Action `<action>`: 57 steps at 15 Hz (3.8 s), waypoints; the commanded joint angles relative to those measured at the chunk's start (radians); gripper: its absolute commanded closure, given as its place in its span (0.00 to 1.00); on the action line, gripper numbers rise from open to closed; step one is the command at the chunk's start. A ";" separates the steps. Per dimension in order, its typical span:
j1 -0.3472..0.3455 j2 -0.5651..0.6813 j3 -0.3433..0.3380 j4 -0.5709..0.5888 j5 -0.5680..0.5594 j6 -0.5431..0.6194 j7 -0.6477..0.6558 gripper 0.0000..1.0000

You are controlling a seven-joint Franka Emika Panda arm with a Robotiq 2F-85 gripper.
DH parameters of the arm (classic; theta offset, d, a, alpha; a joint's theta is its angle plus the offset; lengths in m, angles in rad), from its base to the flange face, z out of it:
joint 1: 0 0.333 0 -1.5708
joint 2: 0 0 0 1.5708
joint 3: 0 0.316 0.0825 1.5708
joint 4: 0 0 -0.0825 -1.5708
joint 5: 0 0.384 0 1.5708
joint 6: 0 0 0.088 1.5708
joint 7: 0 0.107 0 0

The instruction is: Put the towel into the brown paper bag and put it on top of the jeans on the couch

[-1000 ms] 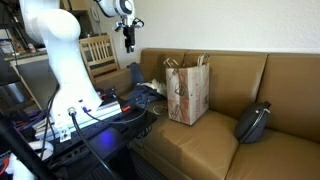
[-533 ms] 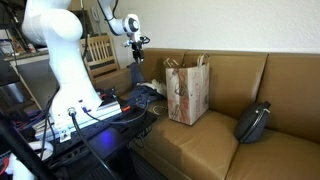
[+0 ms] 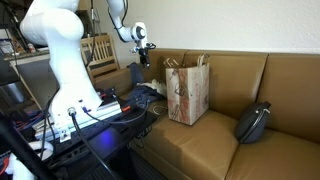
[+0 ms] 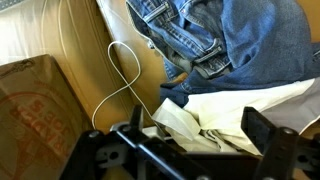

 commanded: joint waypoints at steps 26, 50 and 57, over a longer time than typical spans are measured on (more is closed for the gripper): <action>0.044 0.685 -0.125 0.649 0.065 0.243 -0.172 0.00; 0.052 0.363 -0.124 0.458 0.066 0.157 -0.221 0.99; 0.104 0.036 -0.236 0.189 0.049 0.300 -0.120 0.99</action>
